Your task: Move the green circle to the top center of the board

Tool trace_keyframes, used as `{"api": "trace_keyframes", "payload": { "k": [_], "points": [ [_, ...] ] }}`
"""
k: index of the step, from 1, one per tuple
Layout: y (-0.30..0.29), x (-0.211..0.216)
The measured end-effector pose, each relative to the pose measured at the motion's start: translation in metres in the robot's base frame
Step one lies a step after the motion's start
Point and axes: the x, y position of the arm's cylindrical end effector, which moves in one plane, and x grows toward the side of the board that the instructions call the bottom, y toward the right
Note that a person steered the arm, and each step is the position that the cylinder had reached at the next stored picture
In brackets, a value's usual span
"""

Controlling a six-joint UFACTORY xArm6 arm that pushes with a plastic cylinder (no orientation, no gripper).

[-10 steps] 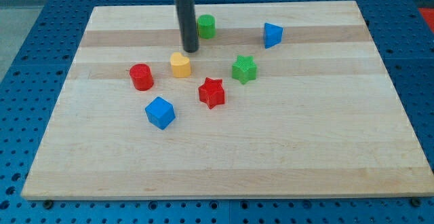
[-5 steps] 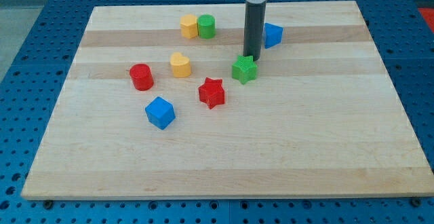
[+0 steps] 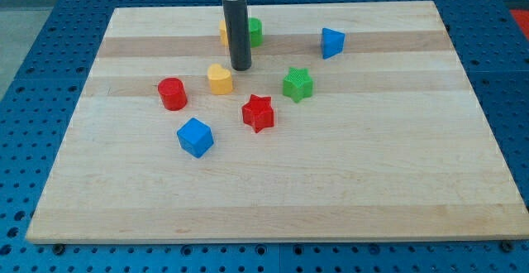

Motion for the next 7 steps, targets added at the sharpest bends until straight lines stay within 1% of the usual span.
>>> {"api": "trace_keyframes", "payload": {
  "k": [5, 7],
  "points": [
    [-0.0056, -0.0126],
    [0.0033, -0.0126]
  ]
}}
